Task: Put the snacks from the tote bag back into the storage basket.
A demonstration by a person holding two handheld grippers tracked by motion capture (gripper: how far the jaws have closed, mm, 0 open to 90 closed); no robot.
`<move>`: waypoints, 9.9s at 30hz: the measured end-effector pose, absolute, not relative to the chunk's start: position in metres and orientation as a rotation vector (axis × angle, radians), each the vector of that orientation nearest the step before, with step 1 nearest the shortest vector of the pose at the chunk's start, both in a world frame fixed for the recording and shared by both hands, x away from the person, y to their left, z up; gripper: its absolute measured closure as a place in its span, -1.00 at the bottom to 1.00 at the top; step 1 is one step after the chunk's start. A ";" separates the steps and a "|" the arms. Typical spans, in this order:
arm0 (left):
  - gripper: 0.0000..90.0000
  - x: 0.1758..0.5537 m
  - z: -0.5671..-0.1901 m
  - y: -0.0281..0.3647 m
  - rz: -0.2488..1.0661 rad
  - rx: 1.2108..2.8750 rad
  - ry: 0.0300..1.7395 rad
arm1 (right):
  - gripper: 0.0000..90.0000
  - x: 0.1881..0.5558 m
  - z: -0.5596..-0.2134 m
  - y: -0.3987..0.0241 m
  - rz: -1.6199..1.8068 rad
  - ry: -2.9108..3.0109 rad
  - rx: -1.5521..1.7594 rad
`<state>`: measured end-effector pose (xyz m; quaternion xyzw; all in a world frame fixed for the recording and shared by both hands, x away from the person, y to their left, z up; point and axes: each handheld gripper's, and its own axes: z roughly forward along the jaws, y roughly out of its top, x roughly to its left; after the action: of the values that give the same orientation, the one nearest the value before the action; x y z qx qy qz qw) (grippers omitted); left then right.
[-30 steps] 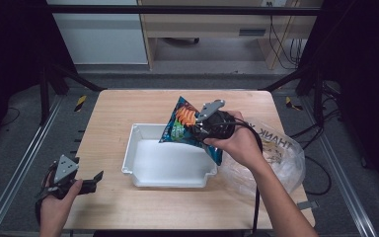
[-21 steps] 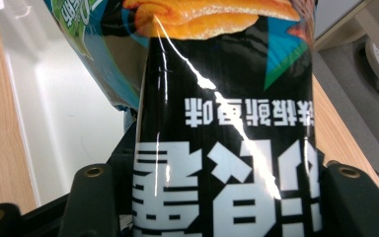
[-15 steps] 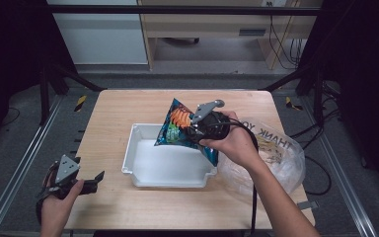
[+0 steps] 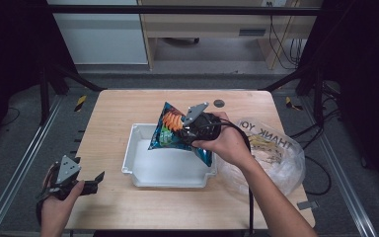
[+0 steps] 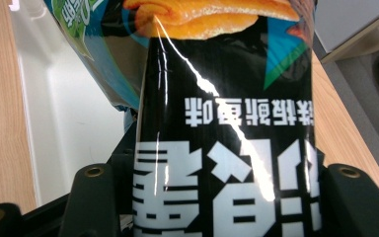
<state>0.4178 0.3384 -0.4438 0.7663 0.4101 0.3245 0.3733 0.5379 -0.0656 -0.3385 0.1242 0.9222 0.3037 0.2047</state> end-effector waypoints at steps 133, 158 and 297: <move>-0.92 0.420 -0.445 0.343 0.847 1.977 1.060 | -0.11 0.569 -0.423 -0.010 0.630 2.845 0.173; -0.92 0.420 -0.446 0.343 0.841 1.977 1.062 | -0.38 0.569 -0.420 -0.009 0.633 2.823 0.231; -0.93 0.425 -0.456 0.339 0.822 2.041 1.111 | -0.87 0.453 -0.329 -0.166 1.062 2.011 0.957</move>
<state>0.4248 0.3392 -0.4558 0.7810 0.4251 0.3145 0.3322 0.4526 -0.1656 -0.3288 0.3661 0.7691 0.4063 0.3307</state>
